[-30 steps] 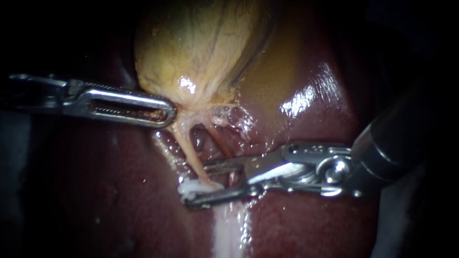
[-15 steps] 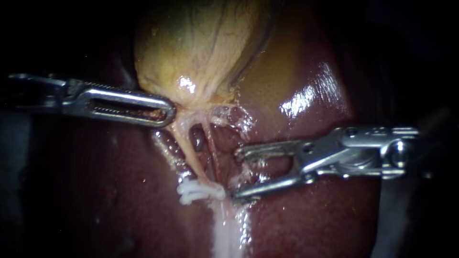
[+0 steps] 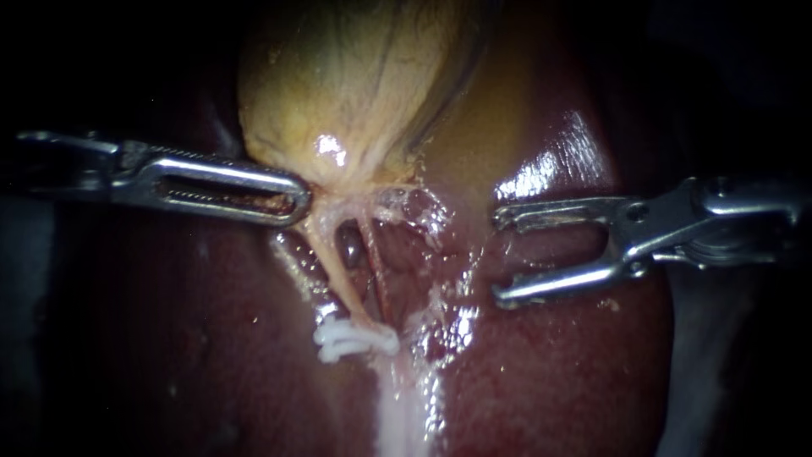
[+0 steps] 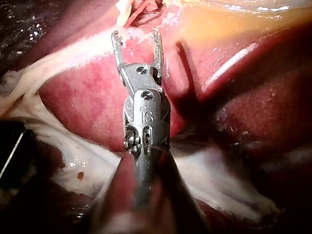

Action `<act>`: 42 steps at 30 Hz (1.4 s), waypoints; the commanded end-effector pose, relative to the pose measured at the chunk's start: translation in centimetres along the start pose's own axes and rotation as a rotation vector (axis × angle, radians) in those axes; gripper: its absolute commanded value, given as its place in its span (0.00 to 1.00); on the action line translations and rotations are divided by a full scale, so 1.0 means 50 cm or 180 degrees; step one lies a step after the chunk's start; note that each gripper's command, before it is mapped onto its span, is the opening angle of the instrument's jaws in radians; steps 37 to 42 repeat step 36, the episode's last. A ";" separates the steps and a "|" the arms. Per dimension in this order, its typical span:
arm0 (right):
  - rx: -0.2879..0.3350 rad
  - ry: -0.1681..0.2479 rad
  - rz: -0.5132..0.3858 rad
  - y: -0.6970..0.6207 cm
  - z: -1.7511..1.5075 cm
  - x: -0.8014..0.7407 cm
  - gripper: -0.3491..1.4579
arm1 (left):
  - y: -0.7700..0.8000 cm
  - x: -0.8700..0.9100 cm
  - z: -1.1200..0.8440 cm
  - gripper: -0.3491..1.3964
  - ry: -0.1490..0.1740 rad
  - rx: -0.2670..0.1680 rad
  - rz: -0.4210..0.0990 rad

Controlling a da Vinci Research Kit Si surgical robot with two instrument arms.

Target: Going back second clip left tube

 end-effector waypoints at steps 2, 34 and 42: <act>0.0004 0.0000 0.0000 -0.0001 0.0000 -0.0001 0.47 | -0.0007 0.0000 0.0006 0.00 0.0002 0.0005 0.0005; 0.0004 0.0000 0.0000 -0.0006 0.0002 0.0002 0.47 | -0.0118 0.0009 0.0138 0.00 0.0008 0.0025 0.0036; 0.0003 0.0000 0.0000 -0.0006 0.0002 0.0002 0.47 | -0.0118 0.0009 0.0138 0.00 0.0008 0.0025 0.0036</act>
